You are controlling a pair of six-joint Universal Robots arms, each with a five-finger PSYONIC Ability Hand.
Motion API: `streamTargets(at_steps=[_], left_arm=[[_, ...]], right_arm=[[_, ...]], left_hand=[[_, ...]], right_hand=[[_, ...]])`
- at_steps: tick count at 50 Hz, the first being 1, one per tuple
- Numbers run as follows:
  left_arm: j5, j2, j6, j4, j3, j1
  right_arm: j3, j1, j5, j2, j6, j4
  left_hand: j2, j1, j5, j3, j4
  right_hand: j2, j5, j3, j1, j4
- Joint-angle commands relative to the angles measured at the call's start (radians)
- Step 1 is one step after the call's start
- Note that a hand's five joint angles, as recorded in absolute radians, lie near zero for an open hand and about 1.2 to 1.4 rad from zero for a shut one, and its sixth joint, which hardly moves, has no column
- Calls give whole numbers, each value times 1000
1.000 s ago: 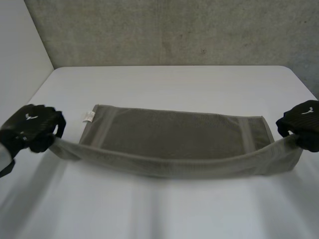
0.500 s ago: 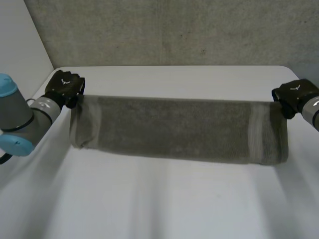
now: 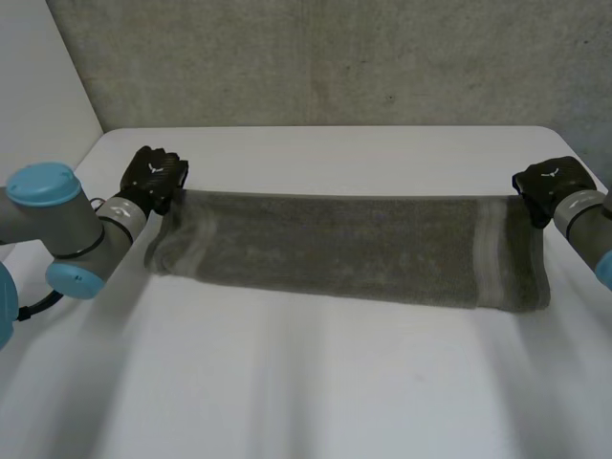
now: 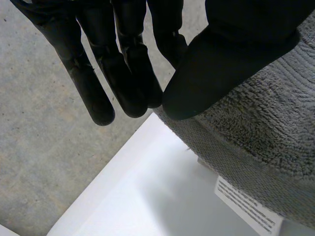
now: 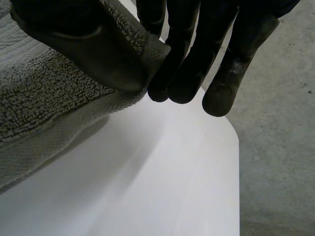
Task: Fold the laundry
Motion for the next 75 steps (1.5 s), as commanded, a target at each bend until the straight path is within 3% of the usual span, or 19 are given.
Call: streamTargets(at_steps=[1,2,3,7,13,20,28,34,45,60,62,63,65,75], left_arm=[[-6,-17,0,0,19,0],[-6,-17,0,0,19,0],[-6,-16,0,0,19,-1],[-8,6,-3,-8,15,-10],[-6,96,-11,-9,-37,-18],[-3,305,-12,0,-230,-17],[-3,474,-12,5,-473,-9],[-5,529,-26,5,-582,0],[-3,572,-253,14,-695,39],[-5,581,-296,133,-745,58],[-5,581,-296,141,-746,58],[-5,580,-296,144,-748,58],[-5,581,-296,146,-748,58],[-5,581,-296,147,-749,58]], right_arm=[[-32,11,39,33,1,1],[-32,11,39,33,1,1],[-37,11,51,32,6,3],[-41,13,81,13,18,4],[-6,22,81,-140,118,-11],[94,22,52,-353,187,-19],[310,26,-2,-467,164,-7],[456,16,-16,-498,131,-7],[626,11,-96,-441,124,-54],[585,-67,-104,-245,116,-218],[565,-87,-102,-225,102,-211],[565,-87,-102,-225,102,-211],[556,-109,-100,-215,69,-218],[487,-161,-36,-208,-63,-224]], left_hand=[[-945,-946,-947,-945,-944],[-949,-951,-952,-949,-949],[-975,-977,-978,-975,-975],[-976,-978,-979,-976,-976],[-976,-977,-978,-976,-975],[-976,-977,-978,-976,-975],[-952,-954,-955,-952,-952],[-946,-948,-949,-946,-946],[-940,-942,-943,-940,-940],[-940,-942,-943,-940,-940],[-940,-942,-943,-940,-940],[-940,-942,-943,-940,-940],[-943,-945,-946,-943,-943],[-943,-945,-946,-943,-943]], right_hand=[[-925,-958,-935,-926,-933],[-931,-964,-941,-932,-939],[-1164,-1198,-1175,-1165,-1173],[-1164,-1198,-1175,-1165,-1173],[-1164,-1198,-1175,-1165,-1173],[-1164,-1198,-1175,-1165,-1173],[-1164,-1198,-1175,-1165,-1173],[-1151,-1184,-1162,-1152,-1160],[-1098,-1131,-1109,-1099,-1107],[-579,-612,-589,-580,-587],[-231,-264,-242,-232,-240],[-229,-262,-240,-230,-238],[56,23,46,55,48],[57,24,47,56,49]])
